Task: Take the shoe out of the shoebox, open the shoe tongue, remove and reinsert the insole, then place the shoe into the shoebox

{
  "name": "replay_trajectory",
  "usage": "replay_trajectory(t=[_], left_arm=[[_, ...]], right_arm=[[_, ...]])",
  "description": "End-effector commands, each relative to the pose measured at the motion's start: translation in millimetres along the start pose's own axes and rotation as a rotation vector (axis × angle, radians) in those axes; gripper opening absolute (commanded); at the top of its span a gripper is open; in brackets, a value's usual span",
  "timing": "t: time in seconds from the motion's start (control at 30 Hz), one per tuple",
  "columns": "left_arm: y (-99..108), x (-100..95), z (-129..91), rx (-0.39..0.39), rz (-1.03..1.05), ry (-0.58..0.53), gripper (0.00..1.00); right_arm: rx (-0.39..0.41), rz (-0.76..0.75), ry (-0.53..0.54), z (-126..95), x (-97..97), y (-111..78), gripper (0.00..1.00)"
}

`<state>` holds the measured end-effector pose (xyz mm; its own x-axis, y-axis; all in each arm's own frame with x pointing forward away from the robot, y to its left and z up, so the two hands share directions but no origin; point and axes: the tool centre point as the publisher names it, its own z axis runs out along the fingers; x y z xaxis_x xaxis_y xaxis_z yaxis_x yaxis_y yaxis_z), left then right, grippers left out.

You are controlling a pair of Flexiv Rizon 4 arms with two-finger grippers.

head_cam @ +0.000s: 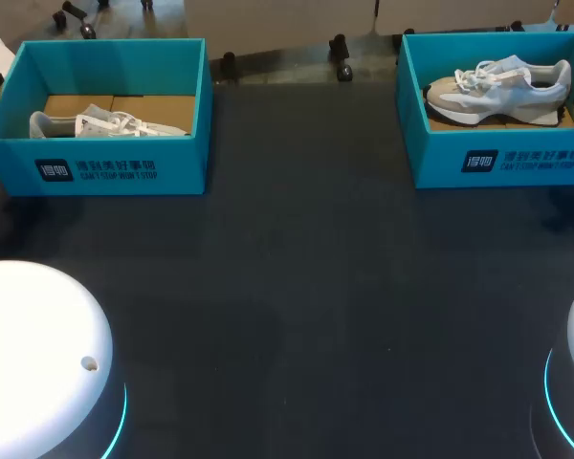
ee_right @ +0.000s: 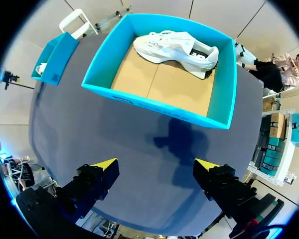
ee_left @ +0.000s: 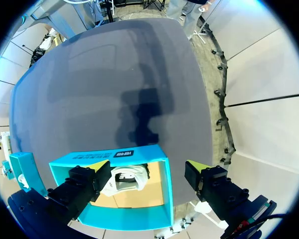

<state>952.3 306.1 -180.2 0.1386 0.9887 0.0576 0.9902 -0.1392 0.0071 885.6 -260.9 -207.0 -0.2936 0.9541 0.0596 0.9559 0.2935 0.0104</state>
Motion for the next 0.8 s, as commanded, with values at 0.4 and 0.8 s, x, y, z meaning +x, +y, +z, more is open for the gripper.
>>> replay_trajectory(t=[0.4,0.8], left_arm=[[-1.2,-0.2,-0.6,-0.002,0.0,0.002,1.0],[-1.2,-0.2,-0.6,-0.002,0.0,0.002,1.0]], right_arm=[[0.056,0.153,-0.281,8.3,-66.3,106.7,1.0],[0.047,0.258,-0.287,15.6,-93.6,137.0,1.0]])
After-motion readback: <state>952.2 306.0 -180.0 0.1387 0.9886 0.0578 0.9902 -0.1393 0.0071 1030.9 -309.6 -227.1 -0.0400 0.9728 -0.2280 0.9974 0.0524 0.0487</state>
